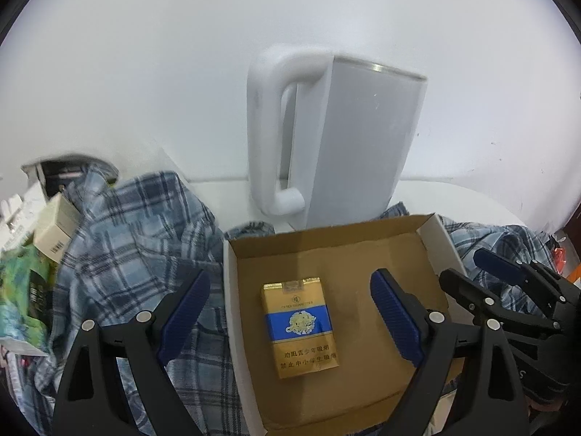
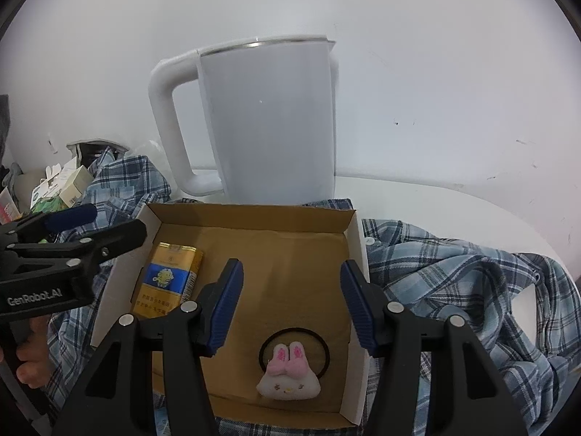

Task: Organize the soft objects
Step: 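Open the left tool to drop the pack into the box while the right tool releases the plush, then pull both tools back from the box toward the table items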

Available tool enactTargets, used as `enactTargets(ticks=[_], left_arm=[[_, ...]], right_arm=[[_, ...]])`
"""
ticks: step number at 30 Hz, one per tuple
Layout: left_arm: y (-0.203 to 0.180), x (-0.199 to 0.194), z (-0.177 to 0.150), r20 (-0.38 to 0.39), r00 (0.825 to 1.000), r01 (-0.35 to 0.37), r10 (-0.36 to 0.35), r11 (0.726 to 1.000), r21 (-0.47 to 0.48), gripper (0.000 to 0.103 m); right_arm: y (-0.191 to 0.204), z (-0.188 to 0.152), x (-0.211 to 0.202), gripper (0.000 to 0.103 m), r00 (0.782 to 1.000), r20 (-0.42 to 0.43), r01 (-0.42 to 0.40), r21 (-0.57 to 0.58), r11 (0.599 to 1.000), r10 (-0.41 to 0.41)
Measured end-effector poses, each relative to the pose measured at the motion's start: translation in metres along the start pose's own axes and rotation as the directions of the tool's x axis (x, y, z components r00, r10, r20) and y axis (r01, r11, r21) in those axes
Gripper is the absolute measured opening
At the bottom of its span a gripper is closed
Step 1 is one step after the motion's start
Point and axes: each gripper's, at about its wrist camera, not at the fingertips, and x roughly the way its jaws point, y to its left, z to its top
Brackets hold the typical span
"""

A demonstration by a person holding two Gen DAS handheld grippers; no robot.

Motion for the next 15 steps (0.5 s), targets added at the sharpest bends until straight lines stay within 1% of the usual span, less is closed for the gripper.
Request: enactTargets(ticks=[2,4,8,12,15], left_arm=[[-0.001,-0.014,0.002,0.024,1.0,-0.011,0.011,1.0,0.01,0.092],[-0.003,-0.037,0.006,0.071,0.997,-0.009,0.008,1.0,0.012,0.092],[-0.006,-0.077,0.009,0.135,0.991,-0.004,0.001,1.0,0.021,0.092],[-0.009,-0.117,0.002,0.202,0.979,-0.007,0.0,0.999,0.033,0.092],[-0.01,-0.146,-0.01,0.248,0.969,-0.002,-0.007,0.999,0.034,0.092]], right_arm=[[0.001,0.003,-0.009,0.055,1.0,0.013,-0.005,-0.003,1.0,0.005],[0.003,0.007,-0.023,0.055,0.999,0.036,0.0,-0.012,1.0,0.0],[0.009,0.012,-0.061,0.055,0.995,0.099,0.002,-0.019,1.0,0.0],[0.015,0.009,-0.106,0.055,0.983,0.183,0.019,-0.022,1.0,-0.015],[0.018,0.001,-0.134,0.055,0.975,0.223,0.017,-0.015,1.0,-0.013]])
